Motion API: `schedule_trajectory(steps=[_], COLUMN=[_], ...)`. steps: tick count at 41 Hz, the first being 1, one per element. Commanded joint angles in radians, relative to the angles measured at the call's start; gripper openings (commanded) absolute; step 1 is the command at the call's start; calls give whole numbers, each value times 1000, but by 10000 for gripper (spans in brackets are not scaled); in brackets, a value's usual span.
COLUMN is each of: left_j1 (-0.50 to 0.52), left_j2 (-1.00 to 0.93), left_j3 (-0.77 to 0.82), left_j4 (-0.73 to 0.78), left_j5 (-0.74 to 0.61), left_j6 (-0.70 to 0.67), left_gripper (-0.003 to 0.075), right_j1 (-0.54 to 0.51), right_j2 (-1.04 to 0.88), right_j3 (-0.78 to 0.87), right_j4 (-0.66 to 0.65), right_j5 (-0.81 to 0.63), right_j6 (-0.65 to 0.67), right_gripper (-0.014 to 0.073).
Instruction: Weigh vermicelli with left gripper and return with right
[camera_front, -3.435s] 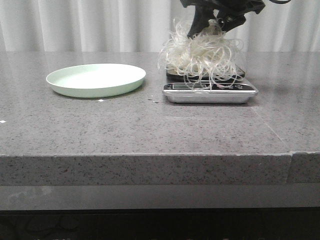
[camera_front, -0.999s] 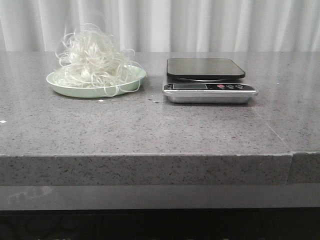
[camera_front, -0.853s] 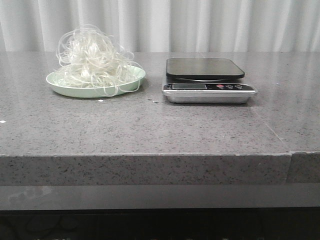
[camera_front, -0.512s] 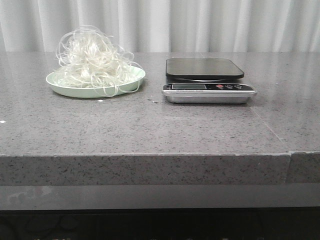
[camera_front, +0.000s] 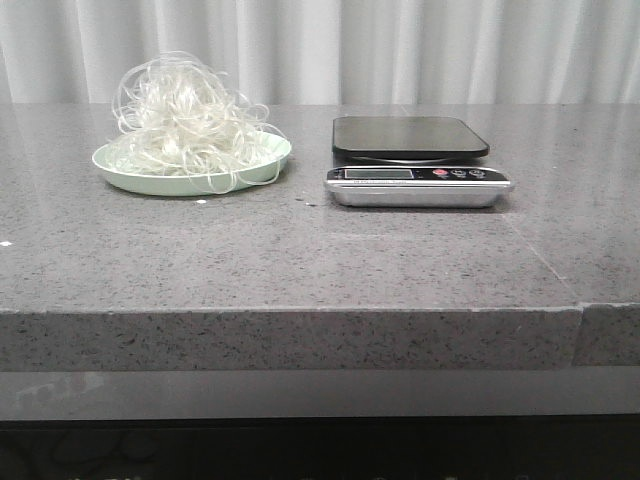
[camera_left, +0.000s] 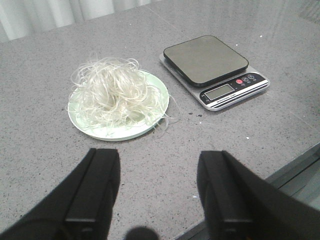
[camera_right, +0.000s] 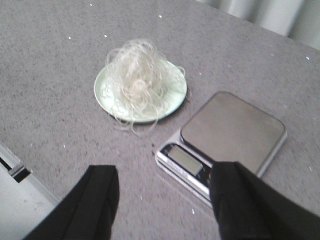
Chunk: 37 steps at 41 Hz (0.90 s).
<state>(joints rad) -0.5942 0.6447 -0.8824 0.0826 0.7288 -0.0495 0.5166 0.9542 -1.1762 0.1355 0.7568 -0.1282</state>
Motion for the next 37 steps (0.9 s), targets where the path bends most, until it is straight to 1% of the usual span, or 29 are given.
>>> schedule_trajectory(steps=[1, 8, 16, 23, 30, 34, 37], left_j1=[-6, -6, -6, -6, -6, -6, -6], left_j2=[8, 8, 8, 8, 8, 8, 8], left_j3=[-26, -26, -26, -26, -26, -26, -26], left_j4=[-6, -6, -6, -6, -6, -6, -6], left_j5=[-75, -75, -75, -75, -75, -75, -75], left_j6=[-8, -8, -8, -8, -8, -8, -8], left_gripper=[419, 419, 419, 419, 419, 417, 417], right_j1=[-31, -70, -74, -74, -74, -74, -74], right_j2=[-110, -253, -367, -396, -396, -396, -396], right_j3=[57, 155, 217, 231, 231, 231, 231], right_j4=[-8, -9, -12, -17, -17, -17, -17], right_j5=[-44, 27, 89, 145, 156, 156, 156], right_j6=[-1, -1, -1, -1, -1, -1, -1], right_gripper=[505, 505, 505, 505, 503, 461, 398])
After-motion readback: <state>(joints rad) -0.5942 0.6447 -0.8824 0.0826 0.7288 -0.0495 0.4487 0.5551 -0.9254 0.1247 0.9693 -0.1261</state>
